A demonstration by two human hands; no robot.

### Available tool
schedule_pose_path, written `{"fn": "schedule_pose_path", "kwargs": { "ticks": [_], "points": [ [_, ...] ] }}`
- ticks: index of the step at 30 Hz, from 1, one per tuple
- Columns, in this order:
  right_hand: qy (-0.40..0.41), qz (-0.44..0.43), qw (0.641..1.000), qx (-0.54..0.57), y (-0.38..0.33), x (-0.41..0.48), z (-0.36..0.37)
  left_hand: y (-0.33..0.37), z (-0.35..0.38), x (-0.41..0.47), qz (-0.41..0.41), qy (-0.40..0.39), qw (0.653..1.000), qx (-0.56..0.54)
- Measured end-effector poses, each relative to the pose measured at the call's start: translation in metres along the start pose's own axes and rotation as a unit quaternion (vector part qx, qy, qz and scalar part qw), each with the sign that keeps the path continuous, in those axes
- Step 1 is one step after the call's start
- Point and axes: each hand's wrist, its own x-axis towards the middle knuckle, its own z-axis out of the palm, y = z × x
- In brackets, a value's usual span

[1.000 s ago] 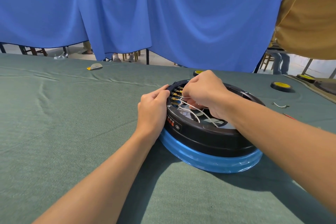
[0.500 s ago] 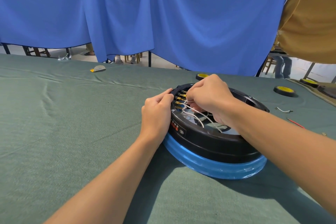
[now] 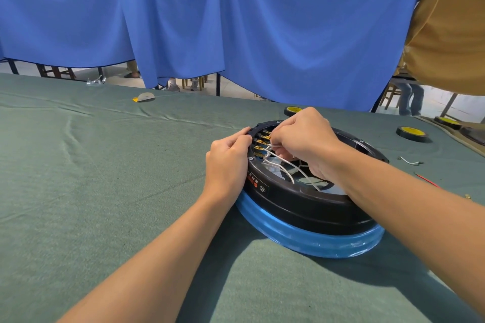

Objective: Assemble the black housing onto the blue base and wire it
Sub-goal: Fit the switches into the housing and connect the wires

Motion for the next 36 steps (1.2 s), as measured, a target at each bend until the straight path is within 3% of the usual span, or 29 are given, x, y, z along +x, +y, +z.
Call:
{"fn": "schedule_pose_path", "kwargs": {
  "ticks": [13,26,36],
  "points": [
    [-0.015,-0.041,0.999,-0.025,0.0011,0.0004,-0.0017,0.0066,-0.0018,-0.0057,-0.001,-0.009,1.000,0.014],
    [-0.016,-0.179,0.965,-0.191,-0.0021,0.0008,0.0023,0.0085,-0.0025,-0.0090,0.013,-0.019,1.000,0.013],
    [-0.030,-0.129,0.977,-0.168,-0.0075,0.0019,-0.0012,0.0056,-0.0032,-0.0075,0.016,-0.017,0.999,0.033]
  ]
}}
